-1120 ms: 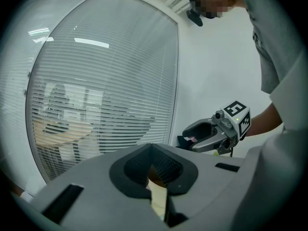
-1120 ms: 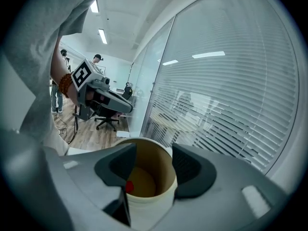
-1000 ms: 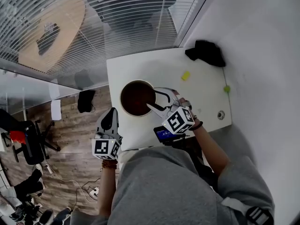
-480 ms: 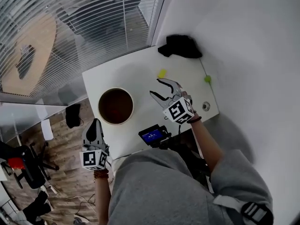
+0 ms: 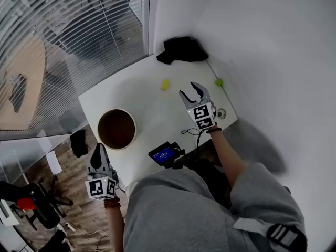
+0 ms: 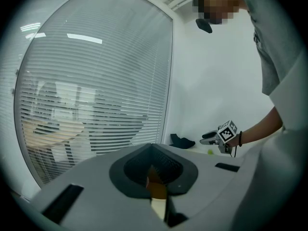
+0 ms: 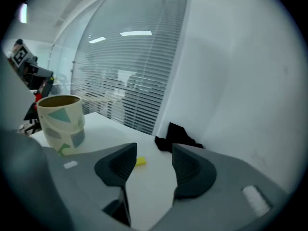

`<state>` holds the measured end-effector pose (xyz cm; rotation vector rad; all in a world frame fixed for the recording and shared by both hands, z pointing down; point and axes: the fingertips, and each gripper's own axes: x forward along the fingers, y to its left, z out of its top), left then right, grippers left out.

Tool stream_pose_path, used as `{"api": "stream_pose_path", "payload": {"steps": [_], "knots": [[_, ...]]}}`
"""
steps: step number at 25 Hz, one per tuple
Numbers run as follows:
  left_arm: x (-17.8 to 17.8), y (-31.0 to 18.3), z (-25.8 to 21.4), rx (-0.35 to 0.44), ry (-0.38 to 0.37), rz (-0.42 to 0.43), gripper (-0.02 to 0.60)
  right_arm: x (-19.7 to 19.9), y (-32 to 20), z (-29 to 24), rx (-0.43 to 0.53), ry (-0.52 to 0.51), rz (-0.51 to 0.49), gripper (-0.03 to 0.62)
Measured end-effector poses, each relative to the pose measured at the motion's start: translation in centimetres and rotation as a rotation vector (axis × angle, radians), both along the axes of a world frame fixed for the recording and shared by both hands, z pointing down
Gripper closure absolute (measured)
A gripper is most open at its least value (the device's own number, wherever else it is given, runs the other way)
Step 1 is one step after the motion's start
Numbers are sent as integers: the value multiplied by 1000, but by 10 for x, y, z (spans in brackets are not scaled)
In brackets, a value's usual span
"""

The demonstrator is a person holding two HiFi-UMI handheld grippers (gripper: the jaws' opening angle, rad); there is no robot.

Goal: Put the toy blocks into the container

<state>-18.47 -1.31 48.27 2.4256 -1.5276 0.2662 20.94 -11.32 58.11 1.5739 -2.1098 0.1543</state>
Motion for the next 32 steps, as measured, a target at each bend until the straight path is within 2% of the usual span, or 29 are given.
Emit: {"api": "stream_pose_path", "payload": {"steps": [4,11,17,20,23,27,32], "knots": [[-5,0,2,-1,-9,-7,574,51,3,17,8,23,189,372],[7,0,6,-24,-2,9,574,109,9,39,-27,-16,355,372],[6,-4,3,-49,18,2,574,161,16,54,3,-11,592,381],[10,-3,-1,-51,12,11,574,182,23,65,-19,-24,684,381],[12,-4,3,-57,11,17,574,199,27,80,-49,-35,751,381],[3,-5,5,-59,2,6,574,206,21,105,-108,-94,804,381],[4,-3,4,-86,-18,6,574,218,20,120,-155,-118,867,381]]}}
